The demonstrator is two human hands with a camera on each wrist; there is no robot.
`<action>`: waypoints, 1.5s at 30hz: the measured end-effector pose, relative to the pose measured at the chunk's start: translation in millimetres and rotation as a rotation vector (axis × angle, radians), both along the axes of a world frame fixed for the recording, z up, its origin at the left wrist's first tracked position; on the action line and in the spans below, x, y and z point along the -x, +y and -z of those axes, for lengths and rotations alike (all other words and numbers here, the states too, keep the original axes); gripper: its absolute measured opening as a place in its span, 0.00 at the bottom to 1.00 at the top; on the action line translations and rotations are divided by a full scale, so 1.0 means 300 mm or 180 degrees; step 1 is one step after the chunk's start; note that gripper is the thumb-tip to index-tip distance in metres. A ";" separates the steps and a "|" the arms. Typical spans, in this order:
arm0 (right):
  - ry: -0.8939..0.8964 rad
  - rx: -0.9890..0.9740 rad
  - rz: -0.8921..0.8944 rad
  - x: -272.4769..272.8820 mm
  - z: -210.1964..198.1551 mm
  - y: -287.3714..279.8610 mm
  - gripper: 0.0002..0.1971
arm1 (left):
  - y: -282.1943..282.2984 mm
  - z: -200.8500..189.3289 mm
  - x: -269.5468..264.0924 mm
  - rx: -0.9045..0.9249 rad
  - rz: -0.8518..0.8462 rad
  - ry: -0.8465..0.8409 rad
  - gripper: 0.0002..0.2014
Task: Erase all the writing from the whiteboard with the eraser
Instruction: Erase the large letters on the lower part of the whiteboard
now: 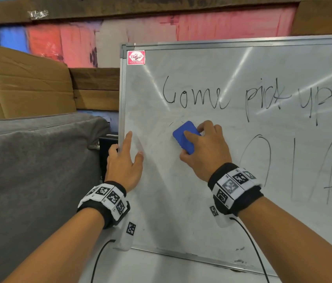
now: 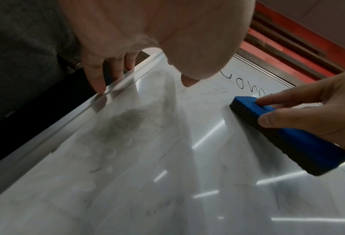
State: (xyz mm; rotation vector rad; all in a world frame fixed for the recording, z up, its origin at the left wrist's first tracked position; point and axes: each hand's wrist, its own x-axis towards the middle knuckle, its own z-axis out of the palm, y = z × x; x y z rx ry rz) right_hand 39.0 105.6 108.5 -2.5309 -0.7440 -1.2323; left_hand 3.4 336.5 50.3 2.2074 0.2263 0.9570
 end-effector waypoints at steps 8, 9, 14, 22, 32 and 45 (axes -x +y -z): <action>-0.0064 0.0057 -0.0124 -0.003 -0.048 0.108 0.12 | -0.014 0.005 -0.002 -0.0024 -0.0023 -0.0075 0.32; -0.0055 0.0099 -0.0123 0.002 -0.030 0.111 0.12 | -0.009 0.010 -0.003 -0.0040 -0.0013 -0.0085 0.32; 0.0118 0.0365 -0.0164 0.027 0.065 0.115 0.14 | 0.001 0.016 0.001 -0.0051 0.0040 -0.0054 0.32; 0.0141 -0.0216 -0.0086 0.006 -0.078 0.111 0.18 | 0.010 0.024 0.012 -0.0136 0.0077 0.0007 0.30; 0.0684 -0.0008 0.0098 0.092 0.156 0.063 0.17 | 0.018 0.051 0.000 -0.0232 0.0048 0.0055 0.28; 0.0581 -0.0417 0.0121 0.065 0.017 0.043 0.24 | 0.003 0.042 0.018 -0.0185 0.0029 0.0066 0.25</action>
